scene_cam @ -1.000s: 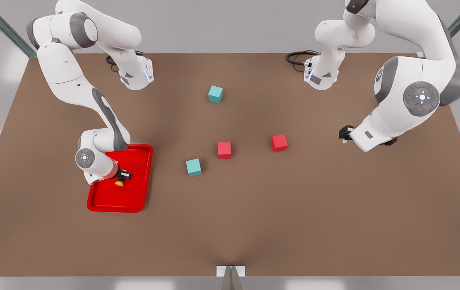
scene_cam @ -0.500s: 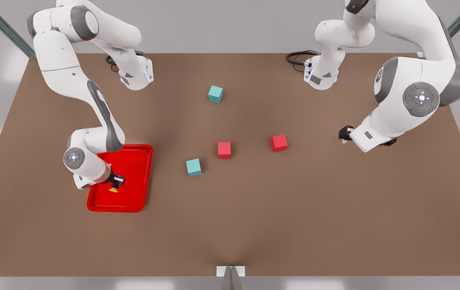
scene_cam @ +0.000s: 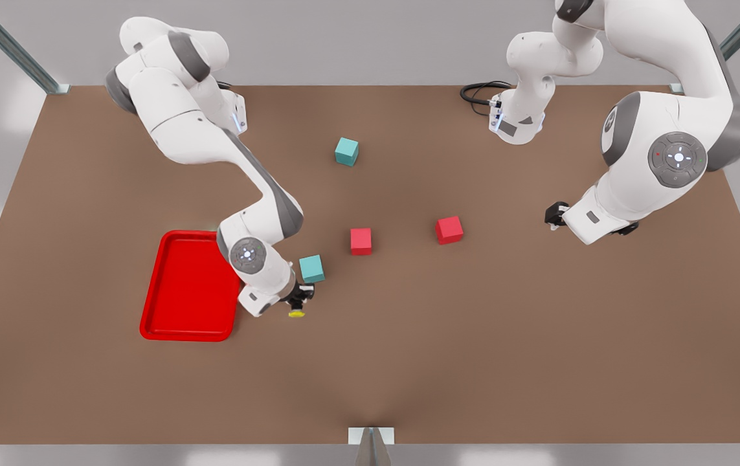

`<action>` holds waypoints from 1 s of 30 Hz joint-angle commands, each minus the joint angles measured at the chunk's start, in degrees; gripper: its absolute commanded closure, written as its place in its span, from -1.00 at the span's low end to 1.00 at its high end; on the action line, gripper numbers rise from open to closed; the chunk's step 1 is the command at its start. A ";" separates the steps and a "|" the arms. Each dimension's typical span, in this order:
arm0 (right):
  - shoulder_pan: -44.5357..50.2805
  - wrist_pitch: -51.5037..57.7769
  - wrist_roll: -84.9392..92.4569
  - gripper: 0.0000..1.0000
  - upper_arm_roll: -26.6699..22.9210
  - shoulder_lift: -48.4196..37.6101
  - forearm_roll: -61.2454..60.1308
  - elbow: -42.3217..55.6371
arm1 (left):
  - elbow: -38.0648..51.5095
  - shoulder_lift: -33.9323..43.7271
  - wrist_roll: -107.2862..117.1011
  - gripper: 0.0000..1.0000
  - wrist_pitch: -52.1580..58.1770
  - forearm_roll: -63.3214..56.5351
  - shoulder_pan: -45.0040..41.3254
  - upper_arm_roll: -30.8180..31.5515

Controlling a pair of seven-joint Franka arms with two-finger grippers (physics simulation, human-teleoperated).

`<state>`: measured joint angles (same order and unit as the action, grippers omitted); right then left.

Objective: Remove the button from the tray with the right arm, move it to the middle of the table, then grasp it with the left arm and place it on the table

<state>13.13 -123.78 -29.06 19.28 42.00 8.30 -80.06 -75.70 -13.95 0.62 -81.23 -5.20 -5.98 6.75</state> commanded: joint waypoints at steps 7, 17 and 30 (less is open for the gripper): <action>20.61 5.22 -35.19 0.21 -8.45 18.19 -9.34 27.22 | 0.03 -0.46 -0.01 -1.00 0.02 -0.07 0.00 0.02; 30.73 0.92 -44.15 -0.28 -16.55 24.53 -18.93 32.60 | 0.11 -0.72 -0.09 -1.00 -0.24 -0.07 0.00 0.02; 0.34 37.03 17.61 -1.00 -16.82 -1.74 -12.87 29.35 | 0.20 -6.25 9.45 -1.00 -1.03 3.78 -7.54 0.02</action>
<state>17.31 -105.78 -51.85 2.28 42.63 -8.05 -50.21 -75.56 -19.31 1.63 -81.98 -3.65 -11.52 6.68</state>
